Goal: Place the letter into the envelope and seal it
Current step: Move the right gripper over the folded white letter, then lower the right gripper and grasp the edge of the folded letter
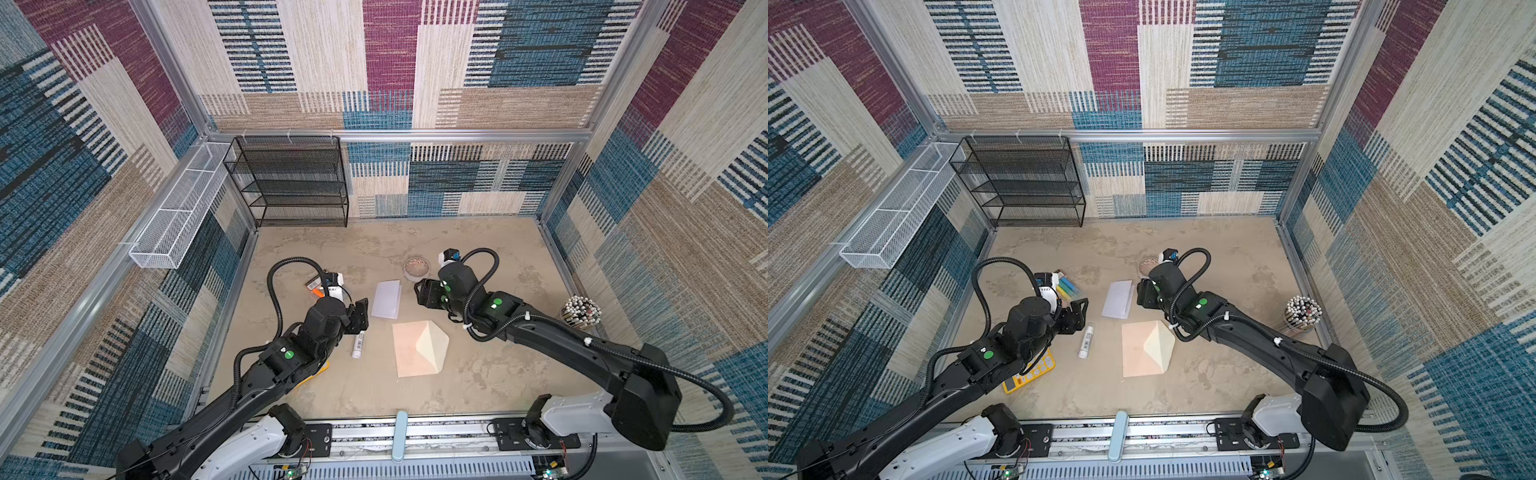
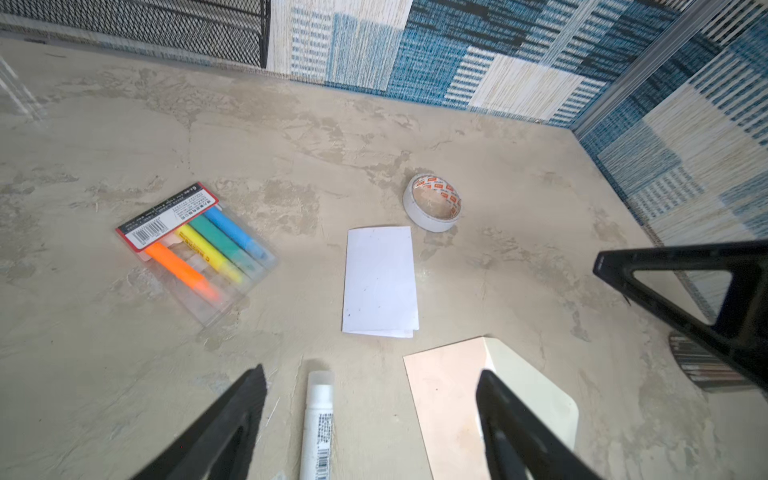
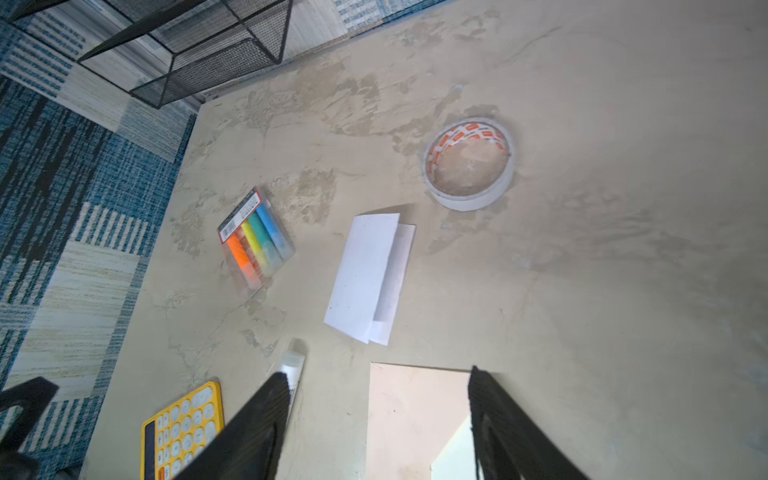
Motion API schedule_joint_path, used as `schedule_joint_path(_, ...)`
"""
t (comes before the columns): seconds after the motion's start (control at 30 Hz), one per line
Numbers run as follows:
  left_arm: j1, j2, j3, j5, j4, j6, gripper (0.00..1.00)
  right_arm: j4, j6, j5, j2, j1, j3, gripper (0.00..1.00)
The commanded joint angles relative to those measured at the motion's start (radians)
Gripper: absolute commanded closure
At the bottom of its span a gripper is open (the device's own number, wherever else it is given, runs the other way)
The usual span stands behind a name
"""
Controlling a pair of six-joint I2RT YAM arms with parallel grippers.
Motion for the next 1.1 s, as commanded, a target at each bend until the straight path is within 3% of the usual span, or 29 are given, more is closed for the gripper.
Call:
schedule_joint_path(0.0, 0.034, 0.034, -0.002, 0.052, 0.073, 0.026, 0.18, 0.115, -0.033, -0.094, 0.077, -0.004, 0.037, 0.31)
schedule_joint_path(0.37, 0.135, 0.073, -0.063, 0.180, 0.160, -0.023, 0.18, 0.245, 0.029, -0.342, 0.383, -0.088, 0.099, 0.40)
schedule_joint_path(0.57, 0.159, 0.044, -0.080, 0.203, 0.150, -0.026, 0.18, 0.282, 0.044, -0.403, 0.485, -0.100, 0.139, 0.45)
schedule_joint_path(0.87, 0.177, 0.027, -0.083, 0.219, 0.134, -0.028, 0.18, 0.292, 0.048, -0.398, 0.561, -0.114, 0.168, 0.46)
schedule_joint_path(1.07, 0.181, 0.034, -0.075, 0.237, 0.131, -0.029, 0.18, 0.326, 0.074, -0.463, 0.600, -0.114, 0.166, 0.55)
